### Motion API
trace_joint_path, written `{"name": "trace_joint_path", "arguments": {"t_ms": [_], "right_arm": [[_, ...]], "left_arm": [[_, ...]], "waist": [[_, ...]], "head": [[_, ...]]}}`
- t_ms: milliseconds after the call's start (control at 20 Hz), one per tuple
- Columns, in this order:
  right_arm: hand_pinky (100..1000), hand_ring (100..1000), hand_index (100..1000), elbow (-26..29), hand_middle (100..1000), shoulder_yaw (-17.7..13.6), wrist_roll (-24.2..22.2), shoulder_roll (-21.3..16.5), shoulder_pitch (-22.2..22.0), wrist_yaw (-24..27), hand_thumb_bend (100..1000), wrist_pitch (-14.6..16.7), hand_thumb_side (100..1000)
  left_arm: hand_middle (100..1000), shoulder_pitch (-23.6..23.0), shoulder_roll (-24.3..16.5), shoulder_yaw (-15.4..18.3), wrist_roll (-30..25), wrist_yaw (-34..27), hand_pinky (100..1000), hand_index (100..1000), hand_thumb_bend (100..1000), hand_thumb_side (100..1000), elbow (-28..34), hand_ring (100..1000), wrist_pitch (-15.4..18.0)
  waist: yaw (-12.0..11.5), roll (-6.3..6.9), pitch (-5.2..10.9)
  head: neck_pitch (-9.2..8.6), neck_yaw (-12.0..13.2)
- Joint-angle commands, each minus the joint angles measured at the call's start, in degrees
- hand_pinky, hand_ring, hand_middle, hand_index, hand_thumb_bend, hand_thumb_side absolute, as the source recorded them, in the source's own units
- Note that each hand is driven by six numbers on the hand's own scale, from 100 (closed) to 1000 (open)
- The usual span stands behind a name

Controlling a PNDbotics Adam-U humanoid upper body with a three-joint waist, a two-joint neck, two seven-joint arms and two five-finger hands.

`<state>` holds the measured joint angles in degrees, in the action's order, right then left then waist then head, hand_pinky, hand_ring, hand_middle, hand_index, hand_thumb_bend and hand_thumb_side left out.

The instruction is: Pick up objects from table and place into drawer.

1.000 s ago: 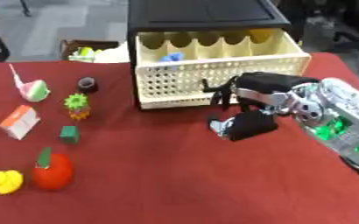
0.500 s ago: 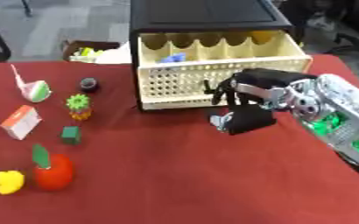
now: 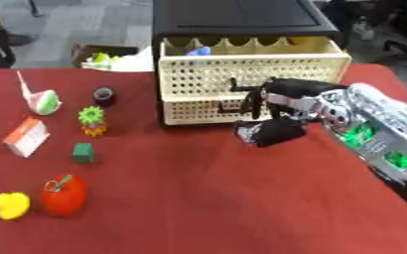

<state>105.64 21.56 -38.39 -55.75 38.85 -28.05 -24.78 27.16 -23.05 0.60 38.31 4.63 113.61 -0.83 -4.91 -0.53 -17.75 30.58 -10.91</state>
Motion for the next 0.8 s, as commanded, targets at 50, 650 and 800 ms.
{"name": "trace_joint_path", "arguments": {"t_ms": [50, 650, 800], "right_arm": [[128, 456, 845, -1.0, 696, -0.6, 0.1, -0.7, 1.1, -0.8, 100, 0.2, 720], [130, 456, 846, -4.1, 711, -0.6, 1.5, 0.5, 3.0, -2.0, 100, 1.1, 718], [131, 456, 845, -5.3, 711, -0.5, 1.6, 0.9, 3.7, -2.2, 100, 1.7, 716]], "left_arm": [[592, 0.3, -0.7, 0.8, 0.1, -0.1, 468, 744, 100, 828, 1.0, 584, 0.2], [589, 0.2, -0.4, 0.8, 0.1, -0.2, 467, 742, 100, 829, 1.0, 582, 0.3], [589, 0.2, -0.3, 0.8, 0.0, -0.2, 467, 742, 100, 829, 1.0, 581, 0.3]], "waist": [[-0.1, -0.06, 0.79], [-0.1, 0.08, 0.50], [-0.3, 0.10, 0.43]], "head": [[-0.87, 0.1], [-1.45, -0.1], [-1.70, -0.1]]}}
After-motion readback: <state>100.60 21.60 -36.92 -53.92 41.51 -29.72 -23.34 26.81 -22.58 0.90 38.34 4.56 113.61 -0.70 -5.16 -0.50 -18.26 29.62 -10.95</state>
